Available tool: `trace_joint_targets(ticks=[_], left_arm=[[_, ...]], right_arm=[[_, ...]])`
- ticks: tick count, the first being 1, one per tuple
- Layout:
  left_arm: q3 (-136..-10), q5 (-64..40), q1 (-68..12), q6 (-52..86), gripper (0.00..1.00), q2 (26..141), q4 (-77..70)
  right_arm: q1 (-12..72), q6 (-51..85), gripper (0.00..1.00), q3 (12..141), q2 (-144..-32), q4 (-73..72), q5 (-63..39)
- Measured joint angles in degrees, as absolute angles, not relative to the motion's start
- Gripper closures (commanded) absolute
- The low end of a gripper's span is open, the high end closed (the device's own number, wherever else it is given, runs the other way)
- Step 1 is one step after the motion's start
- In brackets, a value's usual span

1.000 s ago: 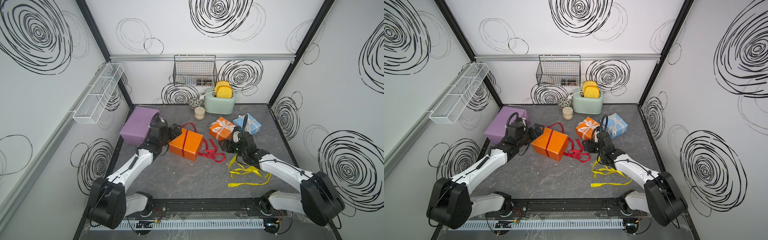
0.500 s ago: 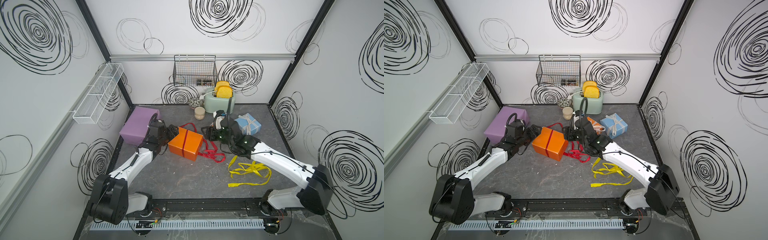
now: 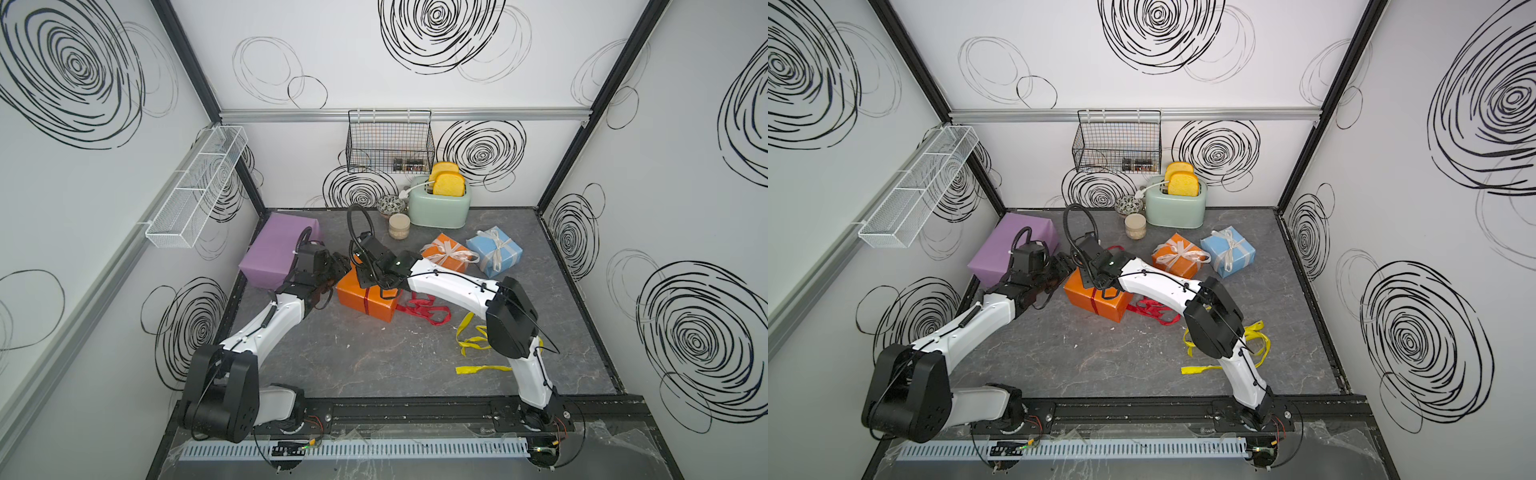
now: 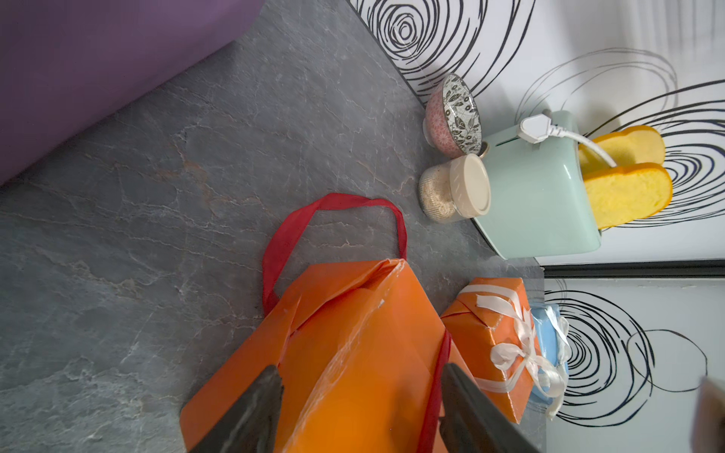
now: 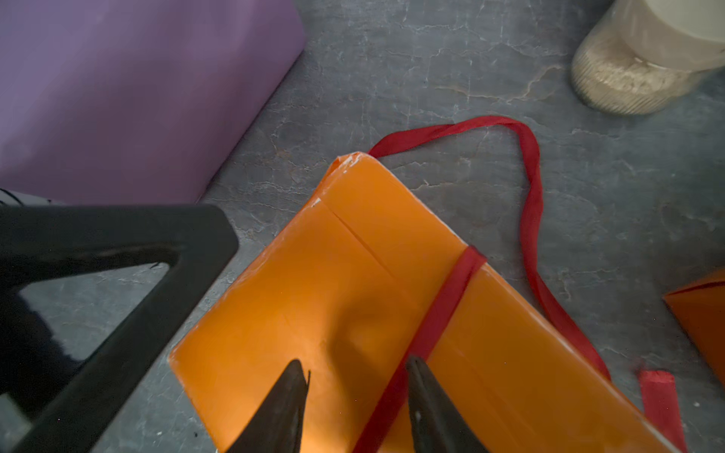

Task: Untie the ribbon bows on the gift boxes
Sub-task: Pull the ribbon from the gift box.

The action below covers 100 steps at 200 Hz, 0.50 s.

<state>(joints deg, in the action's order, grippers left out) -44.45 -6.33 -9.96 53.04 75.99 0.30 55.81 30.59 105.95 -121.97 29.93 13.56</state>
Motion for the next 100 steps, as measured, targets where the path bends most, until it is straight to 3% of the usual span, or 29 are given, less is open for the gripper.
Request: trace_joint_targets(ticks=[100], left_arm=[[-44.45,-6.66,-9.69,53.65,0.33,76.62,0.25]], right_arm=[[57.65,30.59,0.57,106.06,-123.17,31.94,21.23]])
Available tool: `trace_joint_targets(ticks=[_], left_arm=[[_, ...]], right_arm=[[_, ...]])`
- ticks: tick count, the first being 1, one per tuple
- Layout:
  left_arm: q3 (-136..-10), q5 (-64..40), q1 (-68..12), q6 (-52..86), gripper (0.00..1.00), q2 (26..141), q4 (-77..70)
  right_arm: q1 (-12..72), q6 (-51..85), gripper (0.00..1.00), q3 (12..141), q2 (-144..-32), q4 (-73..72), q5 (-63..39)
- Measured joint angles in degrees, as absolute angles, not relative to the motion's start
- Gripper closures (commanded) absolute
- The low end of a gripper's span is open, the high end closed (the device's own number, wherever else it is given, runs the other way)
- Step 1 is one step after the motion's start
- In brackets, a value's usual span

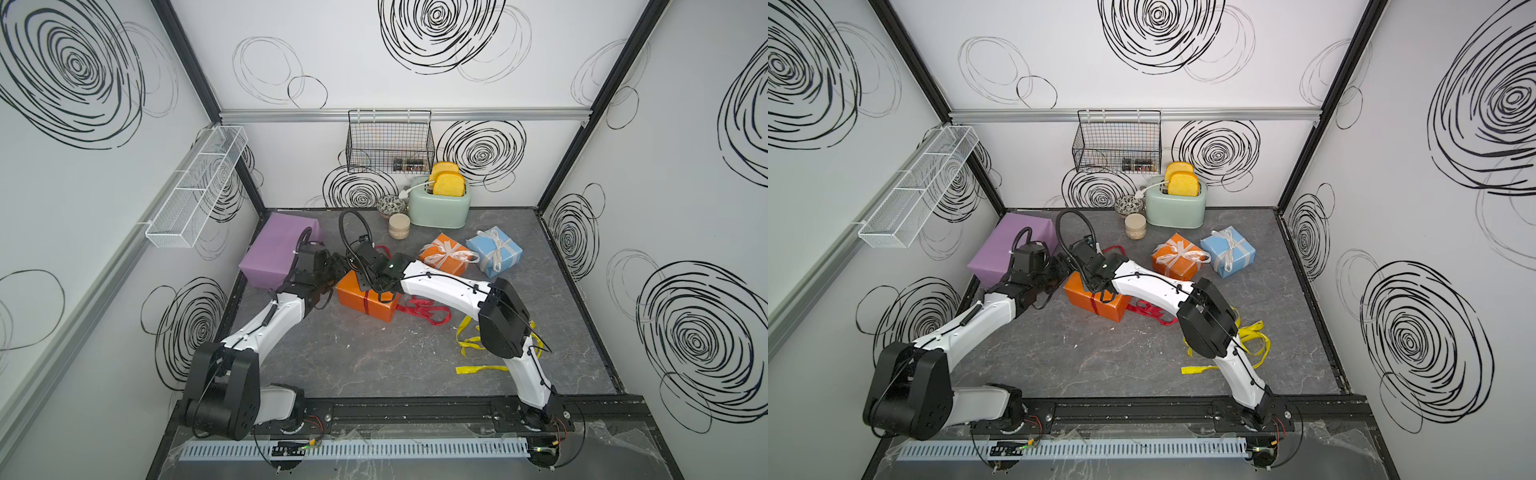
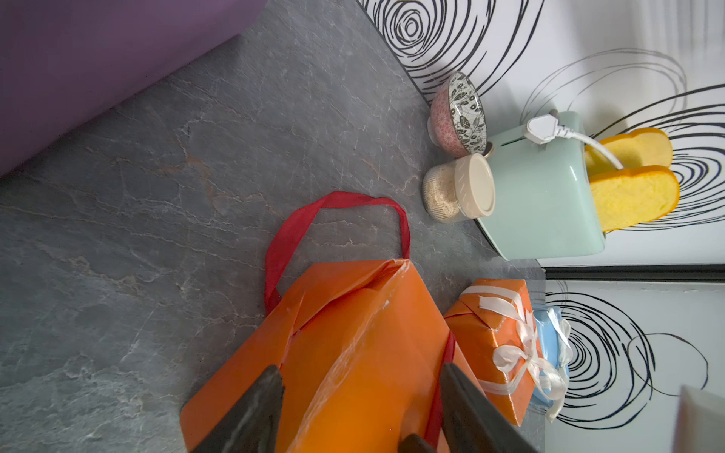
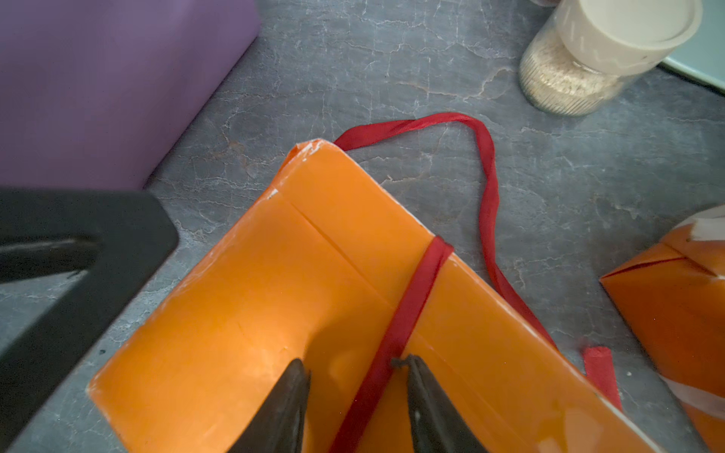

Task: Untie the ribbon bows on the gift boxes
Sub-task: Pull the ribbon from the gift box.

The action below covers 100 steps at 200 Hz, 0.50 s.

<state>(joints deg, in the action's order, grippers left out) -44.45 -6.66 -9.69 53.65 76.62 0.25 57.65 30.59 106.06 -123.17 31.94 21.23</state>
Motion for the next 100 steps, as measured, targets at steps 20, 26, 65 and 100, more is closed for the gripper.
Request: trace_joint_targets(ticks=[20,26,65,100], left_arm=[[-44.45,-6.66,-9.69,53.71,0.32,76.62,0.21],[-44.45,-6.66,-9.67,53.76,0.32,76.62,0.23],[-44.45,-6.63,-9.67,53.84,0.32,76.62,0.23],[-44.45,-6.66,-9.67,53.89,0.32,76.90,0.27]], right_arm=[[57.65,30.68,0.62,104.36,-122.45,30.15,22.02],[57.60,30.83,0.65,103.68,-122.21,29.50,22.04],[57.19,31.75,0.76,98.54,-119.70,24.58,21.52],[56.84,32.12,0.86,95.39,-118.39,21.19,21.39]])
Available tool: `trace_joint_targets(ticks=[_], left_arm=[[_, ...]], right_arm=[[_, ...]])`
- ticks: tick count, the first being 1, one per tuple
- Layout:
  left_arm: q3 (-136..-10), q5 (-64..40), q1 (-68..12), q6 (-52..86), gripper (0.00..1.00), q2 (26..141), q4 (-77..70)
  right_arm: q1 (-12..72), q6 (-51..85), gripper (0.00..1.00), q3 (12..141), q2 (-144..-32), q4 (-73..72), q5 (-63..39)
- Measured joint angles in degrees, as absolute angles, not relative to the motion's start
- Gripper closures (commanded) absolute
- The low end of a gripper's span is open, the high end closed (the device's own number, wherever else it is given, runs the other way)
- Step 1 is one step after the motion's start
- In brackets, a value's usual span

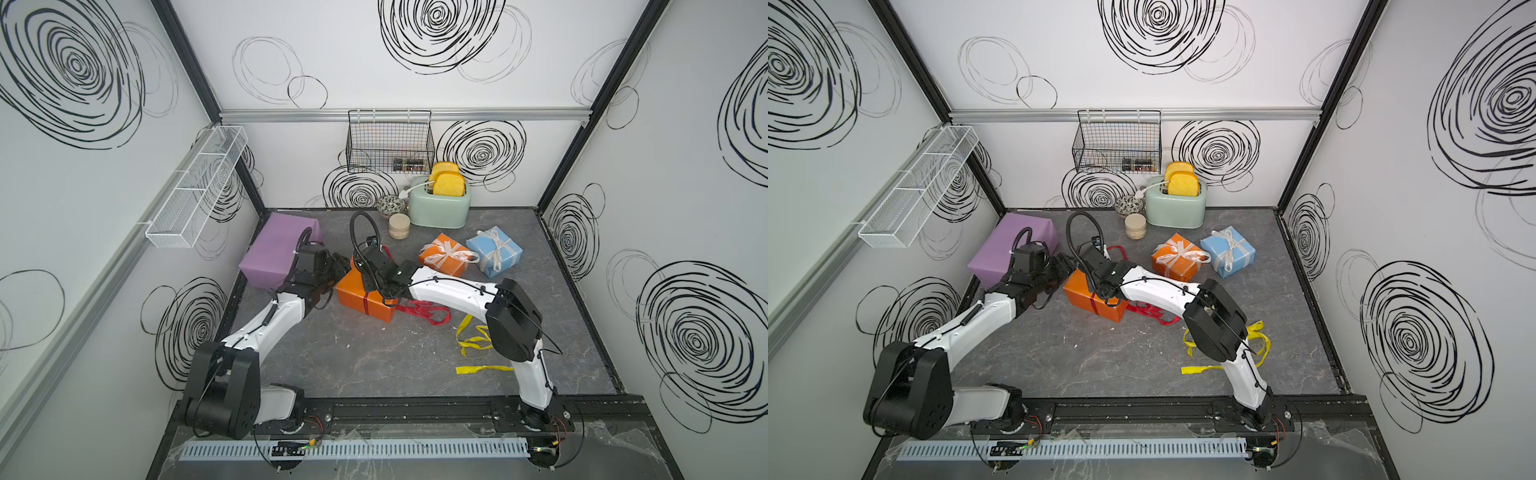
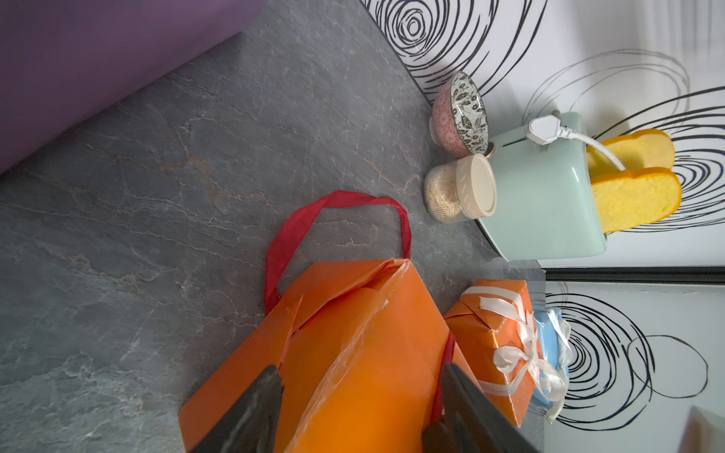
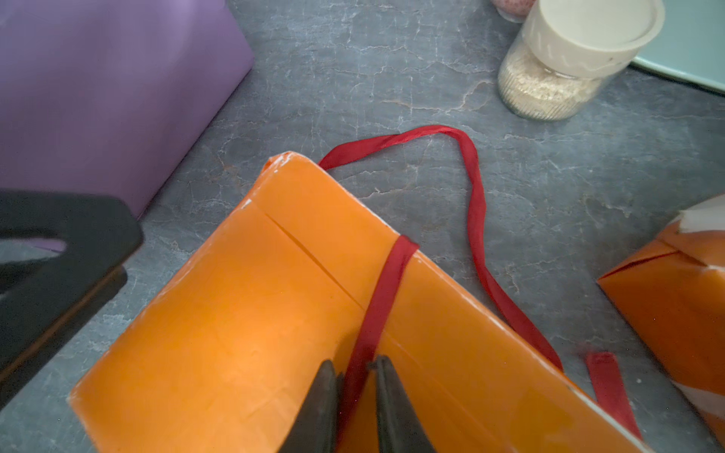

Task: Untie the ribbon bows on the gift boxes
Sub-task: Pull the ribbon from the gift box.

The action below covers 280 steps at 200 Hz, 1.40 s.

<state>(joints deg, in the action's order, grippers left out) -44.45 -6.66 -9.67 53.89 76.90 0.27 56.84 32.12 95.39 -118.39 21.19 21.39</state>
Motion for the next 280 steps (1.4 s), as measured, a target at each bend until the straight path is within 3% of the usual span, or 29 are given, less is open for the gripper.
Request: trace_joint_targets(ticks=[43,85,159,221,280], left_arm=[[-44.45,-6.68,-9.56,53.91,0.32,76.90,0.23],[-44.45,-6.72,-9.56,53.95,0.32,76.93,0.25],[-44.45,-6.83,-9.56,54.02,0.31,77.36,0.30],[-44.45,-6.96,-9.56,54.02,0.31,77.47,0.30],[-44.45,-7.07,-9.56,54.04,0.30,77.47,0.30]], right_arm=[[55.70,33.01,1.00,89.73,-115.59,15.25,19.62],[53.76,33.08,1.00,84.05,-111.98,10.83,13.76],[45.39,37.80,1.00,70.39,-103.79,-2.24,-11.44],[42.46,42.41,1.00,69.41,-103.48,-11.07,-24.99],[42.06,44.80,1.00,70.78,-101.56,-13.50,-30.39]])
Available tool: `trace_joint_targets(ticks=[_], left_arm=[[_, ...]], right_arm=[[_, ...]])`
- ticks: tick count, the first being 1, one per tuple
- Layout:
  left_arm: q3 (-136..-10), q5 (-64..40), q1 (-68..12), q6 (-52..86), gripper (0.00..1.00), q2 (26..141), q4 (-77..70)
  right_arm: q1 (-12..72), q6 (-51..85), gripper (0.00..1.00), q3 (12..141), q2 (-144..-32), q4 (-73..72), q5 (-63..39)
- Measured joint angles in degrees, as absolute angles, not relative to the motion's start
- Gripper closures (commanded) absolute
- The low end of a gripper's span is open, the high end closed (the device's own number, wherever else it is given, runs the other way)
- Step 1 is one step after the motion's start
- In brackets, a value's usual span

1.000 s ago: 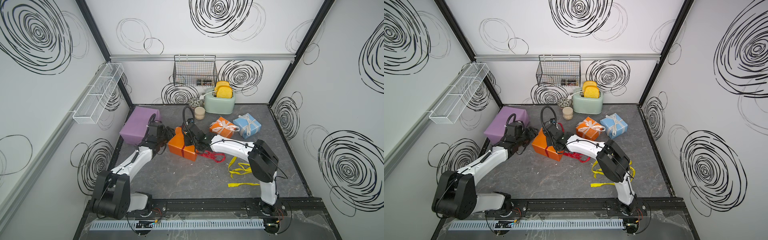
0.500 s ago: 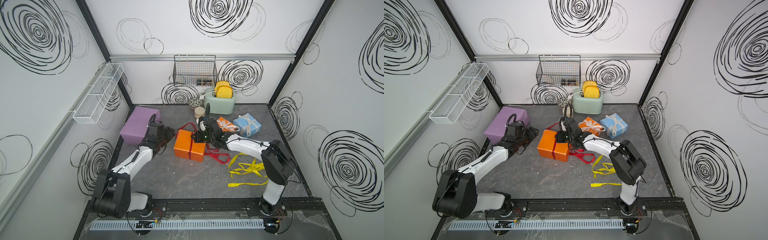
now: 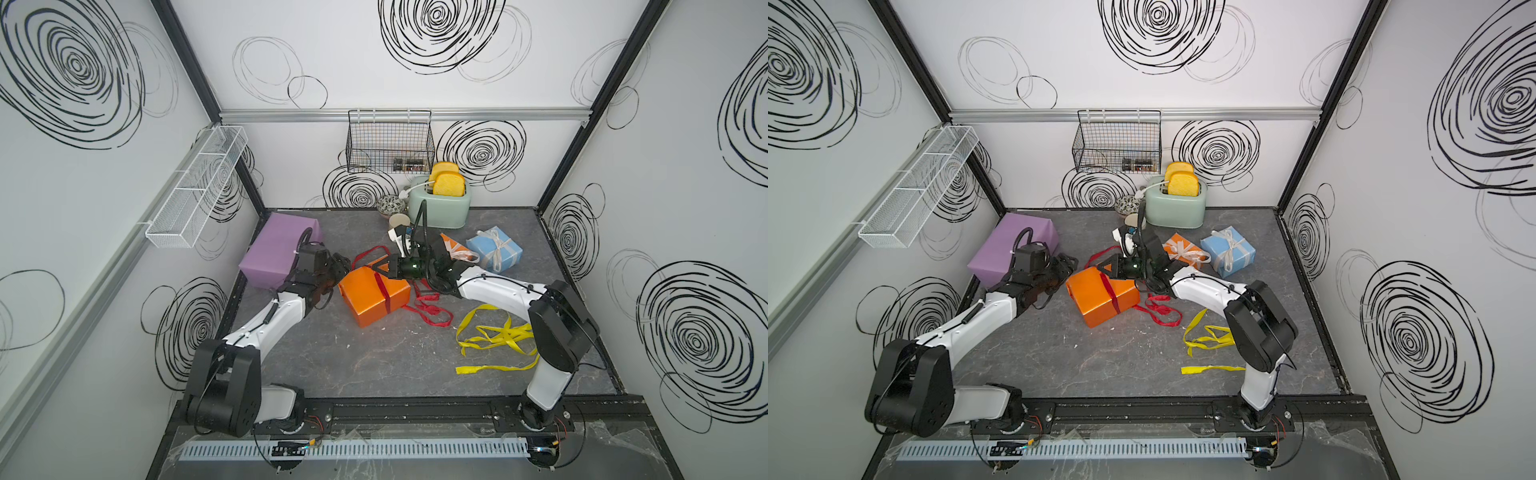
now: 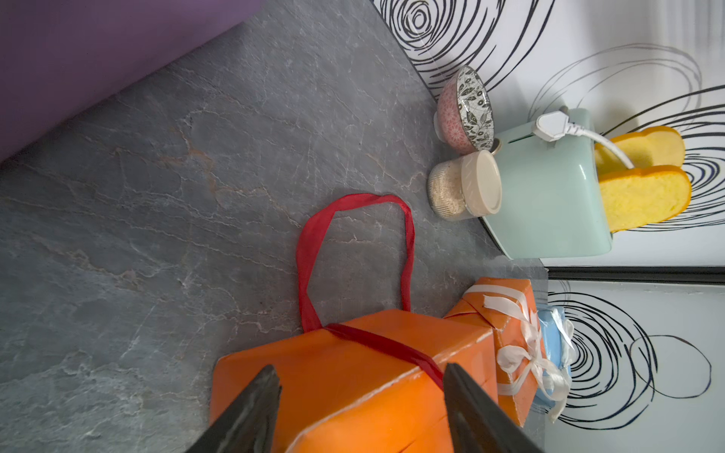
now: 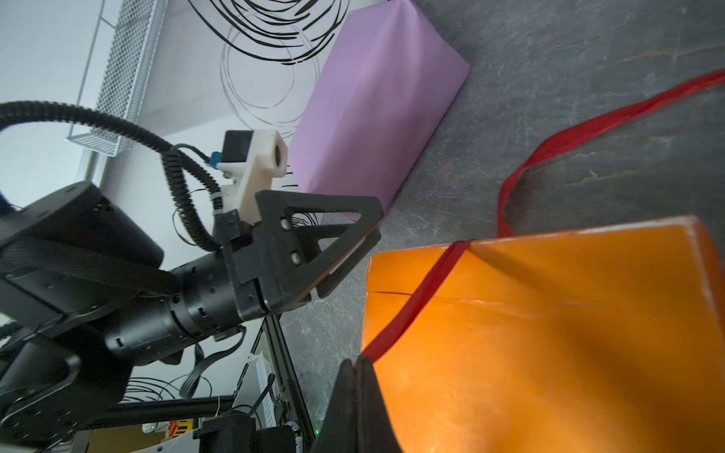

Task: Untie the ribbon bows on the gift boxes
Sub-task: Pull the ribbon from the gift box.

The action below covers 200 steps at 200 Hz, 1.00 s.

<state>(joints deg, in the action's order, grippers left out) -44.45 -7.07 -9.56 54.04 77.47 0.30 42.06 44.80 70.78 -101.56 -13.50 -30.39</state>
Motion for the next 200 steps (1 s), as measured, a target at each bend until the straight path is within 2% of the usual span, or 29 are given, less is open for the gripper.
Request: trace_joint_targets(ticks=[132,173,200], left_arm=[[-44.45,-7.09,-9.56,54.00,0.26,77.45,0.30],[-44.47,-7.44,-9.69,51.66,0.13,75.46,0.27],[-44.16,-8.34,-11.29,49.23,0.00,70.91,-3.57]], right_arm=[[38.57,41.32,1.00,85.95,-93.78,-11.05,-27.03],[36.93,40.84,1.00,89.34,-93.01,-10.59,-26.24],[36.16,40.86,1.00,89.91,-93.01,-10.39,-26.17]])
